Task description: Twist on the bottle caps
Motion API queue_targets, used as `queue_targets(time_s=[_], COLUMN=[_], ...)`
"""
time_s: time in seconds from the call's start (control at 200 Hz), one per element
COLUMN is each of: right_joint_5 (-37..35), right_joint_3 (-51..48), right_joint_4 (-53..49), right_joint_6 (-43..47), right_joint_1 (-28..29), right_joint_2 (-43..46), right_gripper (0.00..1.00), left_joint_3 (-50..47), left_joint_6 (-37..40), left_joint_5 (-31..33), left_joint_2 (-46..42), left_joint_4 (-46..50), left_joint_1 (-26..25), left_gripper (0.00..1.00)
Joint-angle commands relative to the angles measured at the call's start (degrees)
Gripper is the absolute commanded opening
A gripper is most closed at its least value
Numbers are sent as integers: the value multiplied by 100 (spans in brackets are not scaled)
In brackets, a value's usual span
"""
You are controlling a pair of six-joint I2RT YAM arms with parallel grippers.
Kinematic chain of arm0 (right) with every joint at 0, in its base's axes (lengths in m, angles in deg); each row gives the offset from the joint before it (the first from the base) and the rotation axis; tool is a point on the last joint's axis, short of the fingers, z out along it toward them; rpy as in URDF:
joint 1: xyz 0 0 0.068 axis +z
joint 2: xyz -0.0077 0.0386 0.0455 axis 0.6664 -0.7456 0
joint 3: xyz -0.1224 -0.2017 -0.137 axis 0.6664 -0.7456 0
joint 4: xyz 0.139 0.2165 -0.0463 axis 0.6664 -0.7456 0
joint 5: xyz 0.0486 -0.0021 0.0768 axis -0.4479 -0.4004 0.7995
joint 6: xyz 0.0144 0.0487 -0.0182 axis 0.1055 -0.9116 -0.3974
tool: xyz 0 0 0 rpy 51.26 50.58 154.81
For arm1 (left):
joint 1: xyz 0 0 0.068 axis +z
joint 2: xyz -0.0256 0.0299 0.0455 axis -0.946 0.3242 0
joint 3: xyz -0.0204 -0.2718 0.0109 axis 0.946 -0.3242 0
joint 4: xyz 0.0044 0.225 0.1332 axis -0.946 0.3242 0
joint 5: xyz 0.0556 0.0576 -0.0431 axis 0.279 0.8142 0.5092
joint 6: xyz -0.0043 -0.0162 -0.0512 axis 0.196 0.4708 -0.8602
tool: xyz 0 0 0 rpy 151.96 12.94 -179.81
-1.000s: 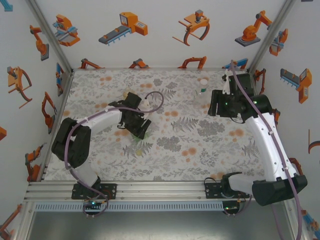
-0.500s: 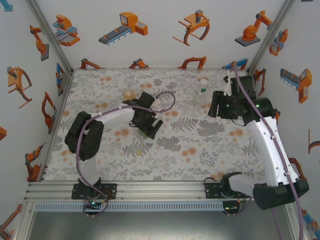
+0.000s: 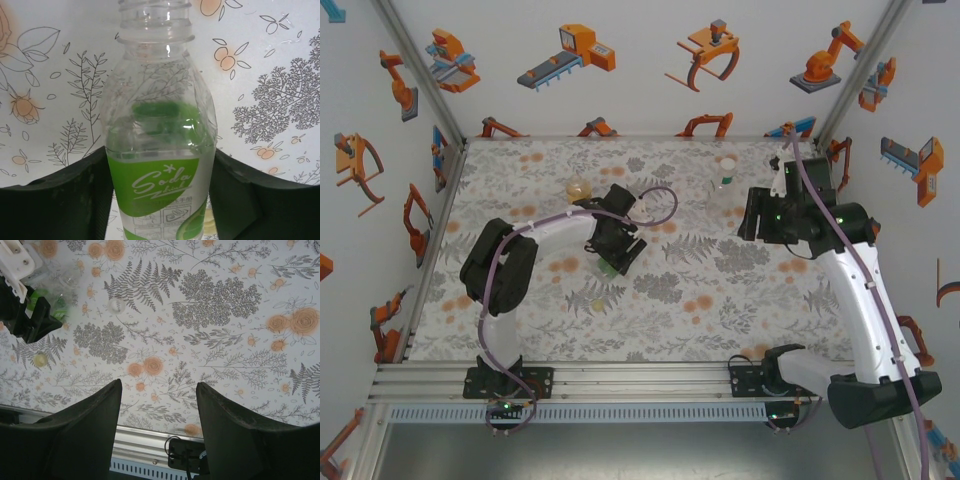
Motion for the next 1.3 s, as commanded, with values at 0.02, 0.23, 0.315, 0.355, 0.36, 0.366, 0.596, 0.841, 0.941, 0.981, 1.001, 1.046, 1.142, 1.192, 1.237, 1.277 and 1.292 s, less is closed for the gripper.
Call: queue_targets(time_s=[0.02, 0.23, 0.315, 0.355, 0.36, 0.366, 0.596, 0.841, 0.941, 0.981, 1.001, 1.046, 1.142, 1.192, 1.237, 1.277, 1.292], right_joint_5=[-38, 49, 108, 128, 128, 133, 346, 262, 85, 10, -21, -100, -252, -279, -306, -319, -326], right_joint_3=[-43, -59, -76, -90, -88, -92, -285, -532, -617, -660, -680, -725, -809, -903, -958, -988, -990], right_joint_4=[-156, -165, -148, -122, -121, -117, 113, 333, 466, 539, 582, 676, 923, 1144, 1299, 1434, 1476], right_joint_6=[-22, -71, -84, -104, -111, -114, -340, -595, -679, -727, -747, -776, -834, -857, -904, -932, -937], right_joint_1=[6, 6, 6, 8, 11, 9, 110, 526, 879, 1013, 1082, 1236, 1528, 1636, 1705, 1760, 1775], right_joint_2=[114, 164, 203, 231, 239, 244, 432, 407, 291, 220, 178, 78, -176, -310, -454, -595, -649], right_gripper=[57, 53, 52, 52, 52, 52, 51, 50, 50, 50, 50, 49, 49, 49, 48, 48, 48], left_joint_3=[-22, -149, -295, -387, -399, -414, -981, -1657, -1889, -1974, -2011, -2083, -2249, -2346, -2425, -2479, -2500], left_joint_6=[69, -4, -67, -96, -99, -100, -323, -863, -1087, -1170, -1198, -1260, -1338, -1359, -1367, -1390, -1400], left_joint_5=[-131, -199, -154, -141, -139, -138, -178, -277, -494, -560, -614, -740, -936, -1067, -1179, -1250, -1264], left_joint_2=[175, -317, -729, -971, -994, -1036, -2688, -4481, -5056, -5258, -5348, -5551, -5950, -6153, -6328, -6453, -6489], left_joint_4=[123, -15, -174, -282, -296, -307, -910, -1466, -1590, -1626, -1634, -1632, -1635, -1665, -1694, -1699, -1697], left_joint_1=[-24, -24, -22, -27, -22, -25, -22, 185, 323, 361, 380, 421, 456, 458, 465, 468, 464], left_gripper=[55, 46, 43, 43, 42, 42, 33, 14, 7, 6, 6, 5, 3, 3, 3, 3, 3])
